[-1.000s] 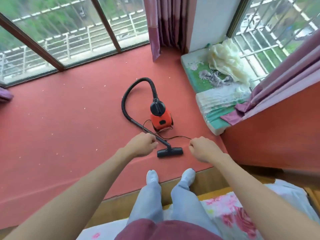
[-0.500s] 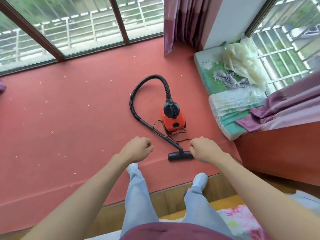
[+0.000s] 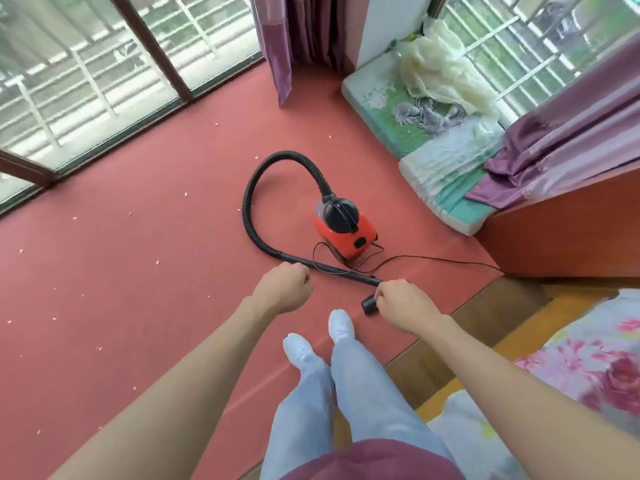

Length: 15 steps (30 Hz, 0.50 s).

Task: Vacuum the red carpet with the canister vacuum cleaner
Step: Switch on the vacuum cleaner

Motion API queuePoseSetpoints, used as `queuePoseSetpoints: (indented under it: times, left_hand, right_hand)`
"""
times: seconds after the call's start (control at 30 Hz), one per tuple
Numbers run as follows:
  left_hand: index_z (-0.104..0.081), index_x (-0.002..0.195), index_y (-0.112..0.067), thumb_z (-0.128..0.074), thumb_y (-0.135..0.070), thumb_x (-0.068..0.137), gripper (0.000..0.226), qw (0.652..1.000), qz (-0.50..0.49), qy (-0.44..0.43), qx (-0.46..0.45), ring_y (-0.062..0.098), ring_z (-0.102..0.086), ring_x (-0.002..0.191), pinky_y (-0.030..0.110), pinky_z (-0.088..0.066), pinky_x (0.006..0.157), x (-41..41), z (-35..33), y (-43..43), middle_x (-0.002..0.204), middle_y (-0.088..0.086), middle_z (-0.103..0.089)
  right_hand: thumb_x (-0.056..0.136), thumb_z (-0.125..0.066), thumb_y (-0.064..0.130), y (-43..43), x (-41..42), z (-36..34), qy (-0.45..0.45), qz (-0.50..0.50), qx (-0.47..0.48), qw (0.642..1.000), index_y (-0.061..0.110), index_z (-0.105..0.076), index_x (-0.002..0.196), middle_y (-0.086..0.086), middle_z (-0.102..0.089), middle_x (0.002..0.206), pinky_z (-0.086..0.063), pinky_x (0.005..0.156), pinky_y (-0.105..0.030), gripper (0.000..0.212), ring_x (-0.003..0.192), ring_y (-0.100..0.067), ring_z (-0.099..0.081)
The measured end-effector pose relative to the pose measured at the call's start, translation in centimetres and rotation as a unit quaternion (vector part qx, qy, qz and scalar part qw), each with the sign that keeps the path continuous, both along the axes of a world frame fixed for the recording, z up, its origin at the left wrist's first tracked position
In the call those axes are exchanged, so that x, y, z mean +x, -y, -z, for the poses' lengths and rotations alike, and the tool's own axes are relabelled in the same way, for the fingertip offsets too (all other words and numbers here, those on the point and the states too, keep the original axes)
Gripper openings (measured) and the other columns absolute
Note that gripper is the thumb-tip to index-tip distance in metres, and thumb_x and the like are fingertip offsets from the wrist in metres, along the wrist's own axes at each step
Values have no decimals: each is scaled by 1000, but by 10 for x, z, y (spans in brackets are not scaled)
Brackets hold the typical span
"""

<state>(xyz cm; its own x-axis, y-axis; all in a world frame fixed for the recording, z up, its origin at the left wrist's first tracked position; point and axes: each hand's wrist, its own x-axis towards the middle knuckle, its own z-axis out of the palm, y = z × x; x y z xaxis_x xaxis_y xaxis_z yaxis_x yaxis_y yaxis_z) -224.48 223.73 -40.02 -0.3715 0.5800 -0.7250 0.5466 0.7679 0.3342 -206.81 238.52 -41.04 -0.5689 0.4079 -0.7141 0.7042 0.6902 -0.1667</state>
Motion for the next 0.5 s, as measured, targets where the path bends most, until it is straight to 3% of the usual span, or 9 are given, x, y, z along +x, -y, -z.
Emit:
queuePoseSetpoints:
  times: [0.2,0.3,0.4,0.5]
  left_hand:
    - [-67,94,-4,-45,-19,89,27,999,44,0,-25,36,-63,90,41,-55,78,-29,37,-45,95,14,-70]
    - [-66,98,-3,-44,-17,91,27,996,71,-23,-43,38,-63,95,38,-52,77,-52,69,-68,101,16,-69]
    - [-64,100,-3,-42,-18,95,27,992,108,-50,-44,40,-61,96,37,-45,74,-76,105,-100,106,19,-67]
    - [-62,98,-3,-41,-17,96,25,986,155,-53,-40,37,-54,84,36,-41,71,-90,137,-135,104,19,-65]
  right_hand:
    - [90,-42,13,-21,-26,46,2,99,-38,994,11,-69,107,-11,-68,116,-51,87,-35,31,106,-32,-63]
    - [90,-43,13,-33,-44,85,20,122,-59,991,9,-69,103,-12,-69,113,-49,83,-34,29,103,-32,-64]
    - [90,-43,11,-46,-66,126,22,135,-81,987,10,-63,87,-14,-70,105,-43,72,-31,20,89,-32,-62]
    - [90,-44,13,-56,-87,166,14,169,-101,980,11,-58,80,-15,-69,99,-43,69,-31,17,90,-34,-63]
